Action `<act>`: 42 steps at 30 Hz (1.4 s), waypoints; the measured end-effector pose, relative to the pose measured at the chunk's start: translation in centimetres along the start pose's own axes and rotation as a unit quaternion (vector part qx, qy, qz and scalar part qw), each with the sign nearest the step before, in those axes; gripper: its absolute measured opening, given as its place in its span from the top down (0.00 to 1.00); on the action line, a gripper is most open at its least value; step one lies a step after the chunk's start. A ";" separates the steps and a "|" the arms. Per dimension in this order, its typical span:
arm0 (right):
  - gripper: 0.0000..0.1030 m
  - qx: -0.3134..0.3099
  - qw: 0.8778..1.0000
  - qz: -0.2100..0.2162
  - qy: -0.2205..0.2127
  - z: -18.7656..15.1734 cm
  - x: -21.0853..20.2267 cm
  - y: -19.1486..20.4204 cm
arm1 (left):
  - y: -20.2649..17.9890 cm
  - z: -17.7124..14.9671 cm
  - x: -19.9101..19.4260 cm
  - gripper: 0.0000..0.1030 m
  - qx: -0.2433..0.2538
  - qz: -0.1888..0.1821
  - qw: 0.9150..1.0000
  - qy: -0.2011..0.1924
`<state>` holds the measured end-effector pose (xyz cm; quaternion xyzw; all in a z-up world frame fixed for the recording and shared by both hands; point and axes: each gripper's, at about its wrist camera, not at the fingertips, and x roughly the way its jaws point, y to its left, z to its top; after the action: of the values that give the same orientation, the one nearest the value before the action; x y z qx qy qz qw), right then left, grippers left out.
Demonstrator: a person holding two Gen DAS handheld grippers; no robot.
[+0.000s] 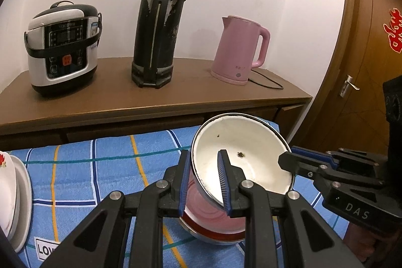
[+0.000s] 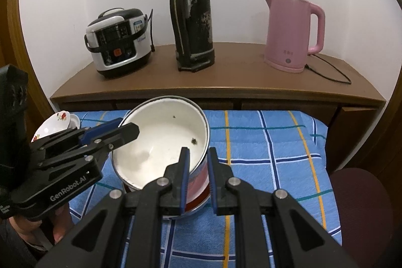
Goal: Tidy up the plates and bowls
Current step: 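Lower the white enamel bowl into the pink bowl with both grippers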
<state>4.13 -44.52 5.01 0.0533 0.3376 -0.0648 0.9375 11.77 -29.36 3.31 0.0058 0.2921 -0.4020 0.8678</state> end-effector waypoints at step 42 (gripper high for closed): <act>0.86 -0.007 0.999 -0.010 0.047 -1.6 2.3 0.1 | 0.3 -0.5 1.0 0.77 0.006 0.003 1.000 0.030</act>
<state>4.93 -44.42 2.31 0.0462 0.3823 -0.0691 0.9203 12.20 -29.75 2.36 0.0242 0.3157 -0.4012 0.8596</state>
